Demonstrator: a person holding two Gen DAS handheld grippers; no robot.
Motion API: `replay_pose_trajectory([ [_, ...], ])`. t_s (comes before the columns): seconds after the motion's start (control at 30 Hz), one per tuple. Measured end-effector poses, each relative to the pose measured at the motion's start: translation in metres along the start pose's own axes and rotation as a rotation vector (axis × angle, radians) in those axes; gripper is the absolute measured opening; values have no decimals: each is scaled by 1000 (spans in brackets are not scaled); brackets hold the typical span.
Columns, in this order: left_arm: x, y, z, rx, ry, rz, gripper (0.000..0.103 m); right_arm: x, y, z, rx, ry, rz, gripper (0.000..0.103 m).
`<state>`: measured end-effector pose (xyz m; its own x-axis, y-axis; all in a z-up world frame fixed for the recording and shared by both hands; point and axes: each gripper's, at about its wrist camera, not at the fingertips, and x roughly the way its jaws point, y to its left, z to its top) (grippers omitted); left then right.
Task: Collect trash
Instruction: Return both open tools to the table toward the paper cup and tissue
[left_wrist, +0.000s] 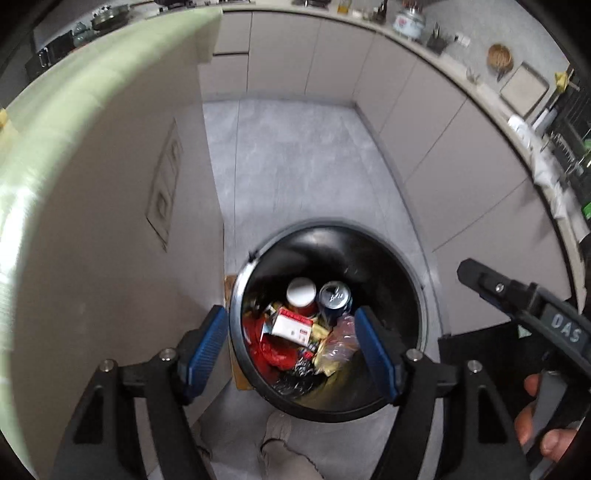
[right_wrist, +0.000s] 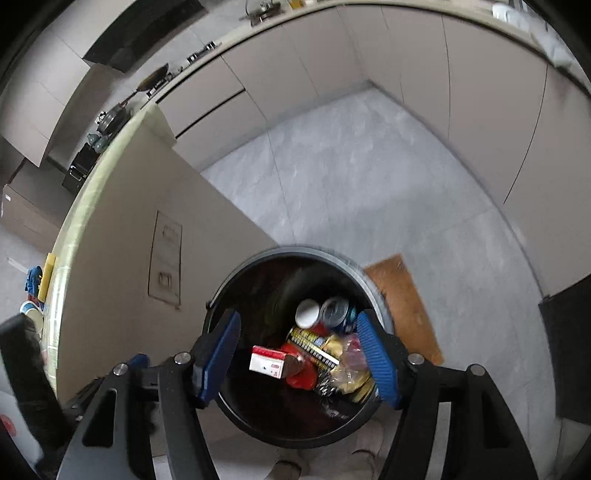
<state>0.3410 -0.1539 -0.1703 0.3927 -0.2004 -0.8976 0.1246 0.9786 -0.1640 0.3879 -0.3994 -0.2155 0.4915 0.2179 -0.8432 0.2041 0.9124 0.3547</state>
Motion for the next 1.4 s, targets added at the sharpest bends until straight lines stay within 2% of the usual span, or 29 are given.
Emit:
replay_pose_trajectory([
  [0.37,-90,10,20,19,-96,-98,72,-60,41,10,-20,-111,4,68],
  [0.6,-131,43,19,46,-136,-125,72,-91,96,-6,-38,-158,20,68],
  [0.8,-153,95,16,50,-167,-99,72,-103,166,-24,-75,-191,51,68],
  [1.03,-172,169,11,7,-195,-67,72,-95,245,-48,-128,-198,87,68],
  [1.23,-185,245,2,-49,-209,-8,72,-80,309,-71,-154,-194,121,68],
  [1.4,-190,308,-5,-142,-212,50,72,-64,351,-87,-192,-165,144,68],
])
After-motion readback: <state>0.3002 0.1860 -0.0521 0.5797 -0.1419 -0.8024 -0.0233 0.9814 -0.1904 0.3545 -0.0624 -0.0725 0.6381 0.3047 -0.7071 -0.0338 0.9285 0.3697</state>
